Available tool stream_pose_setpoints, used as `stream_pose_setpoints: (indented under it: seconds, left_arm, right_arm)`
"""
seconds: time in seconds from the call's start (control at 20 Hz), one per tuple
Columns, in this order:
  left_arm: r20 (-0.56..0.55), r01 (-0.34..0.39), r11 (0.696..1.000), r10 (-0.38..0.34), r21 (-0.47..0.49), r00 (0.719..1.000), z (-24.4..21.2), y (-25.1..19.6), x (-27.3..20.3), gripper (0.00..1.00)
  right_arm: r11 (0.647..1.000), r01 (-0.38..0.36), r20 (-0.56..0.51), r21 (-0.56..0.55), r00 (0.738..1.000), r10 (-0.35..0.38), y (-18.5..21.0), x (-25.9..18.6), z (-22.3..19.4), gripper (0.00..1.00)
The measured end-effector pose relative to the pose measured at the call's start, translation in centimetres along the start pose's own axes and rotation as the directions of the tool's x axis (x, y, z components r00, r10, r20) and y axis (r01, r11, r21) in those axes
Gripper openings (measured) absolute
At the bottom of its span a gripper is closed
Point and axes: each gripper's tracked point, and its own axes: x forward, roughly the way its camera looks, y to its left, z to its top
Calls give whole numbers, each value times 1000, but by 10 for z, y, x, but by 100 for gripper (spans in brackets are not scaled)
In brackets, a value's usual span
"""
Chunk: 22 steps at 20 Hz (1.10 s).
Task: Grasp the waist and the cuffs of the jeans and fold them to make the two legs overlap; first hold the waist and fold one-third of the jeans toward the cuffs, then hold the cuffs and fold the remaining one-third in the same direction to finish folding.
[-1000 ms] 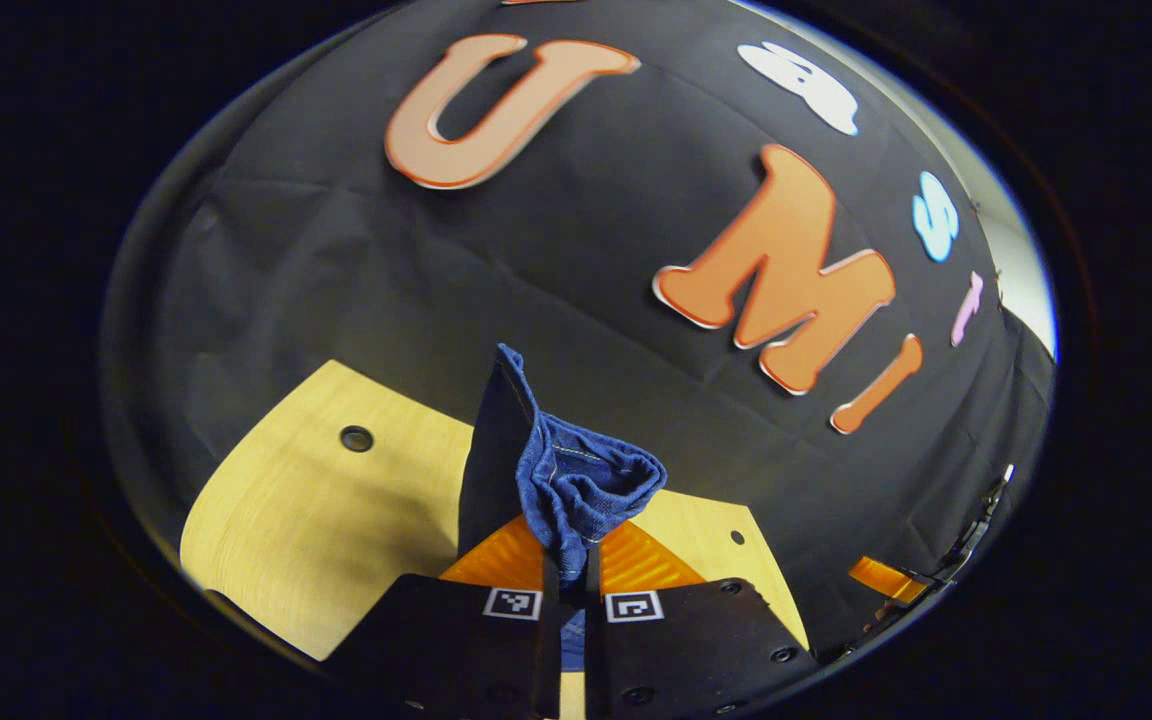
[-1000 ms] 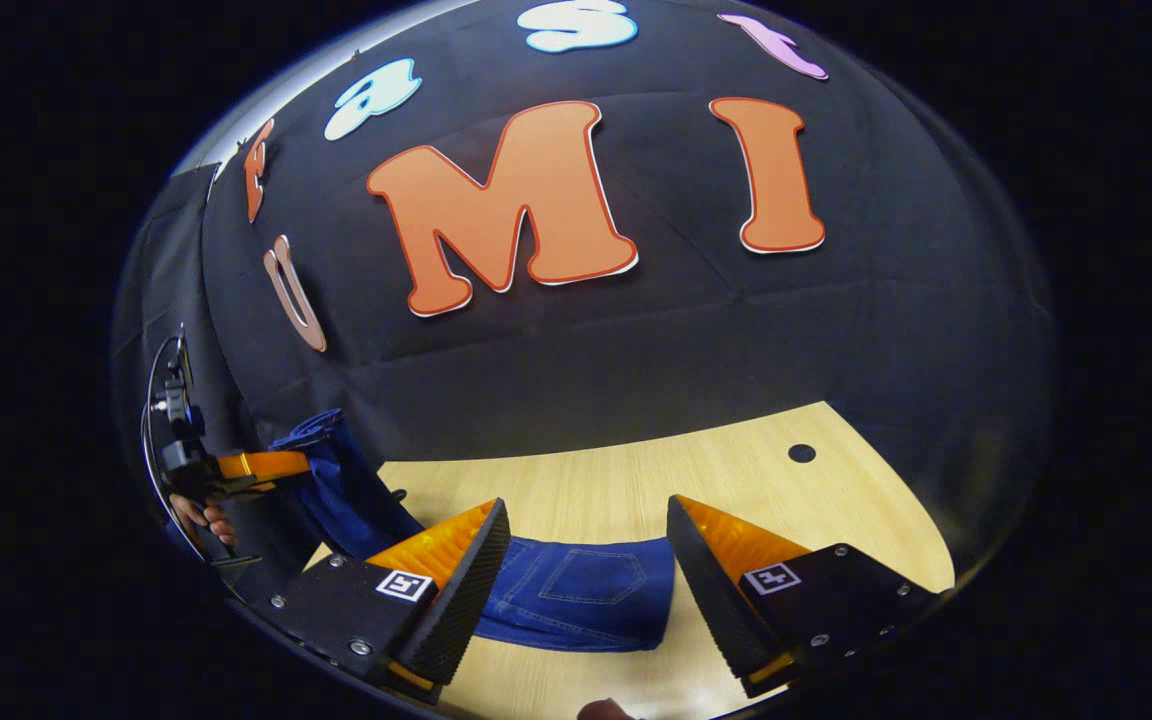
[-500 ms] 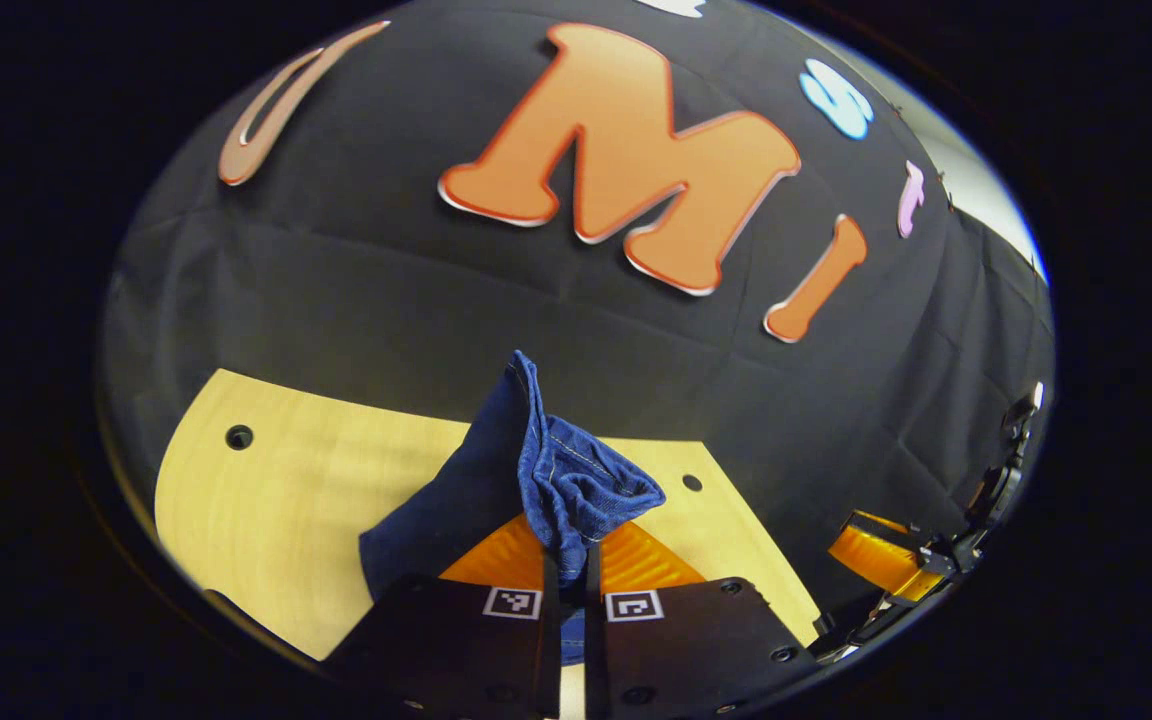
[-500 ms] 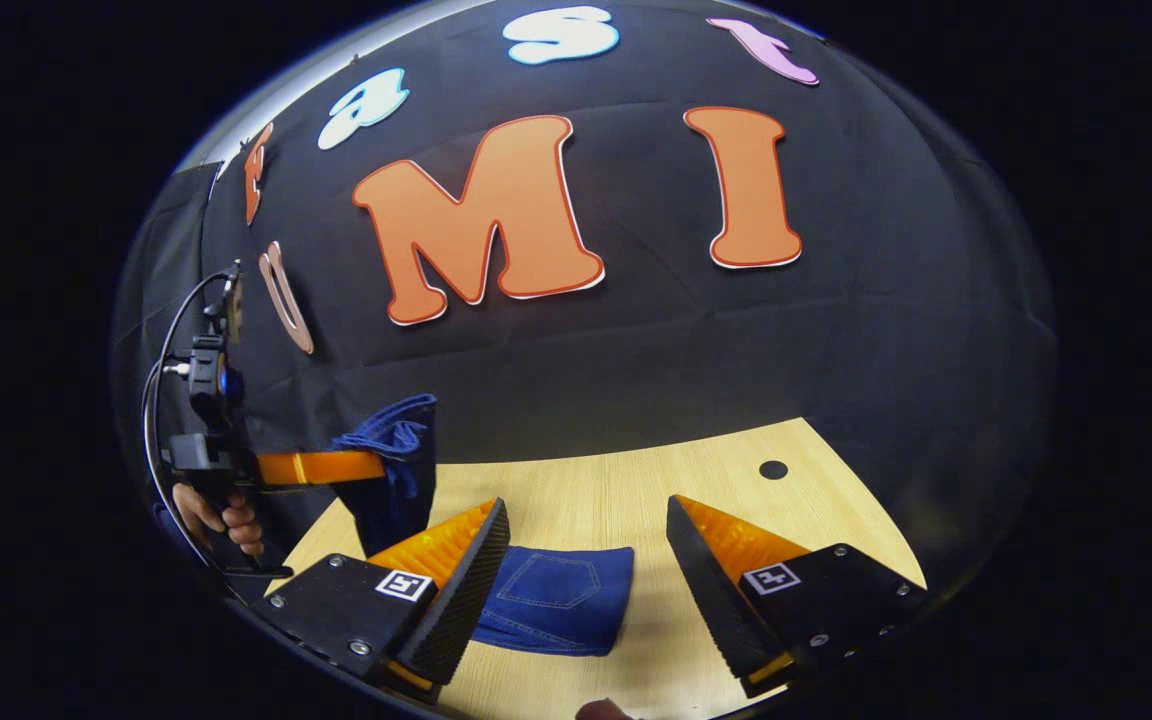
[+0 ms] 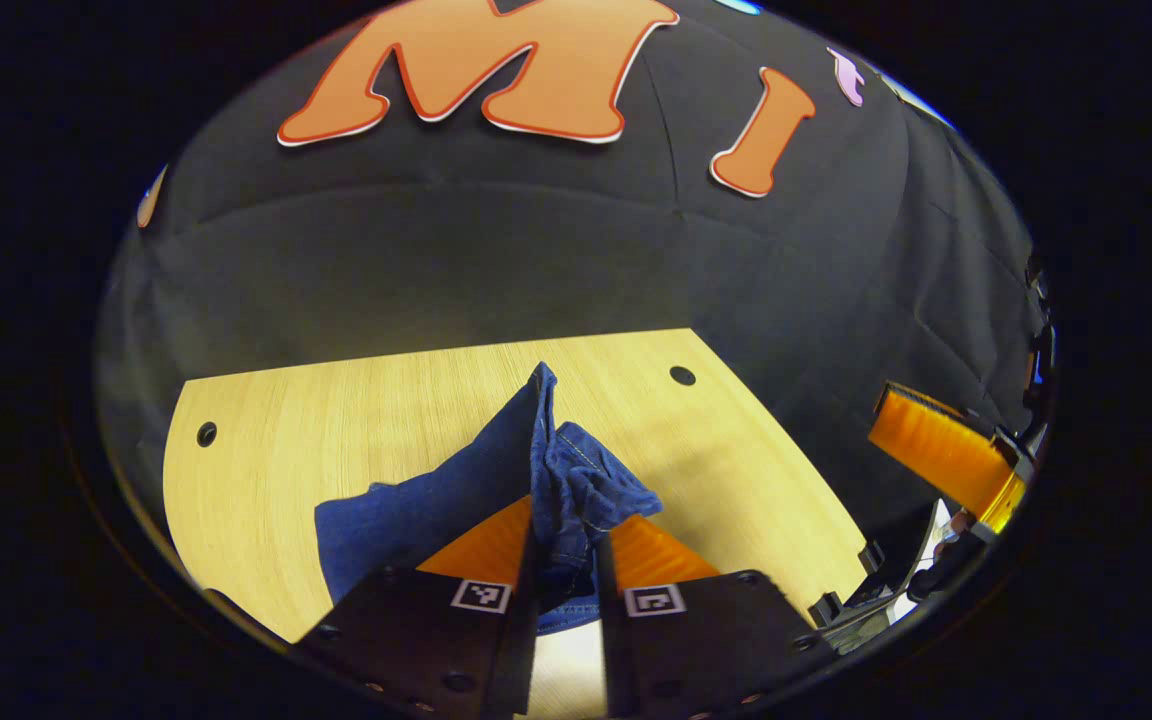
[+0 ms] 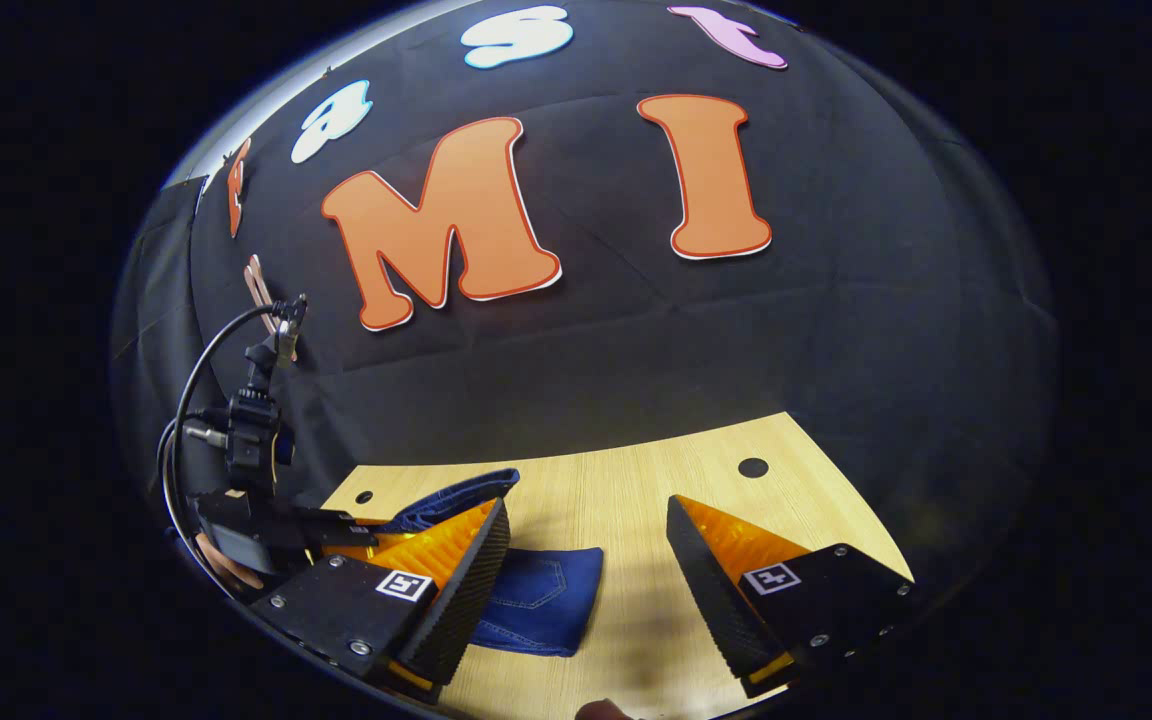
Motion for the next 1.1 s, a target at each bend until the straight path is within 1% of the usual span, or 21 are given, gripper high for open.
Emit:
stream_pose_setpoints:
  seconds: [0.05, 0.1, 0.2, 0.25, 0.3, 0.35, 0.4, 0.45, 0.5, 0.55, 0.6, 0.65, 0.8, 0.85, 0.9, 0.95, 1.0, 1.05, 1.1]
  left_arm:
    - [1, 19, 1000, -19, -16, 1000, -2, -5, 1, 41]
    - [13, 55, 998, -55, -41, 998, 0, -14, -2, 48]
    - [50, 99, 994, -97, -54, 994, 8, -25, -15, 71]
    - [72, 91, 995, -88, -43, 993, 14, -24, -23, 81]
    - [95, 84, 996, -81, -31, 992, 20, -23, -22, 83]
    - [128, 83, 996, -79, -23, 989, 26, -21, -30, 80]
    - [158, 78, 997, -74, -19, 985, 33, -20, -38, 85]
    - [197, 68, 998, -64, -12, 978, 42, -17, -49, 86]
    - [239, 41, 999, -40, 1, 970, 50, -10, -59, 88]
    - [284, 4, 1000, -7, 14, 959, 59, 0, -71, 94]
    - [329, -36, 999, 25, 27, 944, 68, 8, -85, 95]
    - [375, -75, 997, 57, 32, 925, 77, 14, -100, 95]
    - [488, -175, 984, 135, 37, 863, 95, 32, -146, 97]
    - [520, -212, 977, 165, 32, 838, 101, 42, -155, 97]
    - [556, -248, 969, 195, 21, 808, 108, 48, -172, 97]
    - [598, -283, 959, 225, 3, 769, 113, 55, -188, 97]
    - [636, -312, 950, 251, -18, 730, 118, 62, -204, 98]
    - [666, -337, 941, 274, -36, 693, 119, 69, -219, 97]
    - [692, -356, 933, 291, -52, 661, 121, 72, -229, 97]
  right_arm:
    - [1000, -5, -7, -2, 1000, 5, 0, 1, -2, 97]
    - [1000, -9, -10, -2, 1000, 9, -1, 1, -2, 98]
    - [1000, -15, -10, -2, 1000, 15, 2, 4, -2, 98]
    - [1000, -28, -5, -1, 1000, 28, 6, 4, 0, 98]
    - [1000, -28, -3, 0, 1000, 28, 7, 3, 1, 98]
    - [999, -37, 5, 0, 999, 37, 9, 2, 3, 98]
    - [999, -37, 11, -1, 999, 37, 11, -1, 4, 98]
    - [999, -41, 26, -6, 999, 41, 15, -2, 7, 98]
    - [999, -41, 48, -16, 998, 42, 20, -5, 14, 98]
    - [999, -36, 73, -31, 997, 38, 23, -6, 19, 98]
    - [998, -31, 99, -50, 994, 35, 27, -9, 25, 97]
    - [997, -27, 123, -67, 992, 35, 33, -10, 31, 97]
    - [994, -48, 192, -96, 979, 66, 56, -23, 49, 97]
    - [993, -54, 215, -105, 974, 76, 66, -25, 55, 100]
    - [990, -64, 237, -122, 967, 92, 75, -30, 60, 100]
    - [987, -63, 265, -145, 959, 100, 84, -35, 67, 97]
    - [983, -66, 295, -173, 948, 115, 94, -40, 74, 96]
    - [978, -63, 326, -199, 937, 126, 104, -45, 80, 96]
    - [973, -69, 354, -222, 924, 146, 115, -50, 85, 100]
